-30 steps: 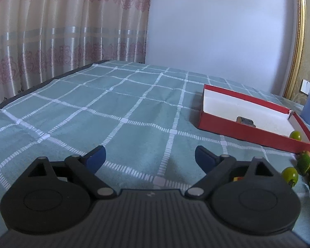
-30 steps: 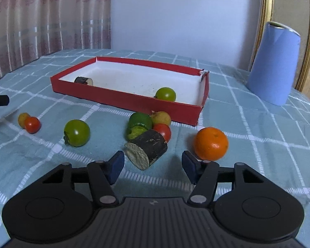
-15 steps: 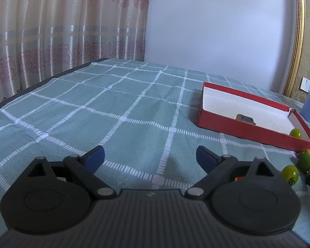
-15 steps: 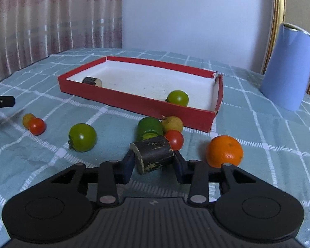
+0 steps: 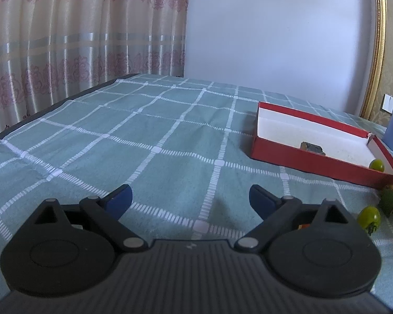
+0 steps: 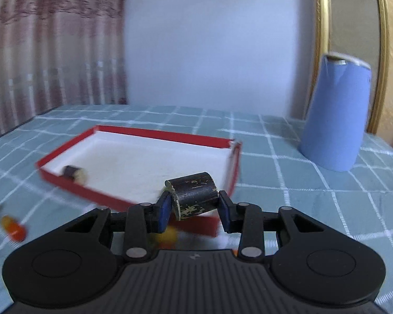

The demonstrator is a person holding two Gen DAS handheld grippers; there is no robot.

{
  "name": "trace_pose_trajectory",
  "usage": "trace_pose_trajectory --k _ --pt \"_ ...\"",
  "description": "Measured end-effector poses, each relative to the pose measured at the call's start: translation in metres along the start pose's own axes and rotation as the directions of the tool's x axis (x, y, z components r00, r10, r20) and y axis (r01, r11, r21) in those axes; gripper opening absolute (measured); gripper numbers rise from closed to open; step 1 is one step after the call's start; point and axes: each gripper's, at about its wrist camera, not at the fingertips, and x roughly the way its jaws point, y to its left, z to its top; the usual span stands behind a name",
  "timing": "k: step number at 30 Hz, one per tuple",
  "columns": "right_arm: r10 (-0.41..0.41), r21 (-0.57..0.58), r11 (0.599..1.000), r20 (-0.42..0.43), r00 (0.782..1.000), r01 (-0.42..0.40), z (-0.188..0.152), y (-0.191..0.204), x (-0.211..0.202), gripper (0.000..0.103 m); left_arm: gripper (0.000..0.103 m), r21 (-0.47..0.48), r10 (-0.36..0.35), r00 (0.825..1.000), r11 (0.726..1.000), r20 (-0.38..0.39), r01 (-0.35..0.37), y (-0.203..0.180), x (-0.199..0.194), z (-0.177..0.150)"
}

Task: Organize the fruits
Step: 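Lift the log piece into the red tray and open the right gripper, then move the left gripper to the yellow plum and close on it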

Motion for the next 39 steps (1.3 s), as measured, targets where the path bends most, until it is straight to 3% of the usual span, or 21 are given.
trace_pose_trajectory --k 6,16,22,27,31,35,39 --pt "0.006 0.038 0.999 -0.044 0.999 -0.004 0.006 -0.013 0.033 0.037 0.095 0.009 -0.001 1.0 1.0 -0.004 0.001 0.0 0.001 0.0" --pt "-0.037 0.024 0.999 -0.049 0.998 0.039 0.001 -0.01 0.046 0.04 0.095 0.008 -0.001 1.0 1.0 -0.009 0.001 0.0 0.003 0.0" --pt "-0.008 0.077 0.997 -0.003 1.0 0.008 -0.005 -0.014 0.014 0.042 0.095 0.006 -0.002 1.0 1.0 -0.008 0.002 0.0 0.003 0.0" --pt "0.045 0.107 0.993 0.019 0.999 -0.047 -0.035 -0.01 -0.03 0.046 0.096 0.028 -0.001 1.0 1.0 -0.007 0.001 -0.001 0.002 -0.001" --pt "0.076 0.117 0.99 0.0 0.997 -0.076 -0.058 -0.002 -0.049 0.047 0.096 0.063 0.017 1.0 0.998 -0.007 -0.017 -0.007 0.003 -0.002" --pt "0.08 0.102 0.992 -0.017 0.997 -0.078 -0.072 0.007 -0.053 0.055 0.096 0.109 0.043 0.999 0.993 -0.011 -0.042 -0.018 0.004 -0.002" --pt "0.065 0.113 0.992 -0.056 0.996 -0.058 -0.074 0.009 -0.049 0.058 0.096 0.126 0.021 1.0 0.992 -0.021 -0.018 -0.026 0.004 -0.002"
